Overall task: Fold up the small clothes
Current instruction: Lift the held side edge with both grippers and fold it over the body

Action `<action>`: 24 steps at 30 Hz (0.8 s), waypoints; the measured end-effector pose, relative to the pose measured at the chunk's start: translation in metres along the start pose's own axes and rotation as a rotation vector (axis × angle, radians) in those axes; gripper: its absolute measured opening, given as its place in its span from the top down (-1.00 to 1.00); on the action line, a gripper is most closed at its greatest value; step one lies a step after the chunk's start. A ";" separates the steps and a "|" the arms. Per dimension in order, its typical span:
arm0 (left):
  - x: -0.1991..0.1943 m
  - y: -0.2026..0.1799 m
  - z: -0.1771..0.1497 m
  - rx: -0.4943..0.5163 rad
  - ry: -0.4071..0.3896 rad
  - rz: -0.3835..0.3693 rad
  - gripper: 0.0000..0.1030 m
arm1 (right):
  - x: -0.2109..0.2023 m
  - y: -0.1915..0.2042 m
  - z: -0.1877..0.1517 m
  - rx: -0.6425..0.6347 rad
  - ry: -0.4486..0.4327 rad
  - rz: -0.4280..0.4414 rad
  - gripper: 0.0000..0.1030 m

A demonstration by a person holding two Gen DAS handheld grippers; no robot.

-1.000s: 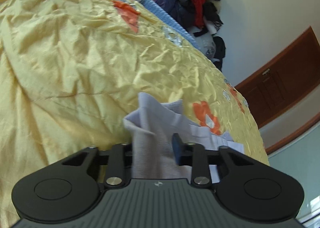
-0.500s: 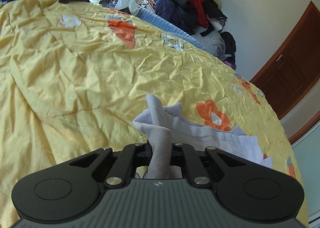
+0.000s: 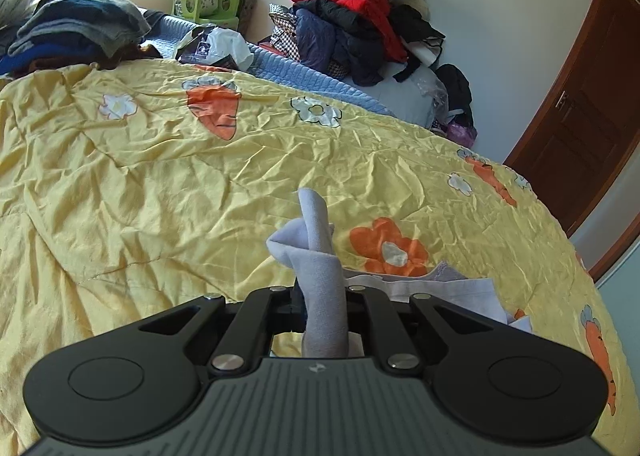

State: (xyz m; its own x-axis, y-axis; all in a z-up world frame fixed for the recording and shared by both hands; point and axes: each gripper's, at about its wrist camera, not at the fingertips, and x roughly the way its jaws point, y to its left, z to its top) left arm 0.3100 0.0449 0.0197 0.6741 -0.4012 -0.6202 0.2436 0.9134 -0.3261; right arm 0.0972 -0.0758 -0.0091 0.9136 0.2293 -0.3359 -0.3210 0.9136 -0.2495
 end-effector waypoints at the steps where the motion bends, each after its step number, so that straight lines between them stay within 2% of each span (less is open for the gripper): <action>1: 0.000 -0.004 0.000 0.004 0.000 0.006 0.86 | -0.002 -0.003 0.000 0.009 -0.002 -0.003 0.80; 15: -0.007 -0.060 0.007 0.072 -0.012 0.008 0.87 | -0.028 -0.052 -0.008 0.180 -0.031 -0.005 0.80; 24: 0.001 -0.101 0.005 0.109 -0.009 0.004 0.87 | -0.035 -0.086 -0.021 0.314 -0.036 -0.001 0.80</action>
State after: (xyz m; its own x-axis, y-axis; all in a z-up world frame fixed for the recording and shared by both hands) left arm 0.2898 -0.0474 0.0554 0.6817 -0.3972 -0.6145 0.3146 0.9174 -0.2439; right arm 0.0873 -0.1695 0.0051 0.9238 0.2351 -0.3020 -0.2325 0.9715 0.0453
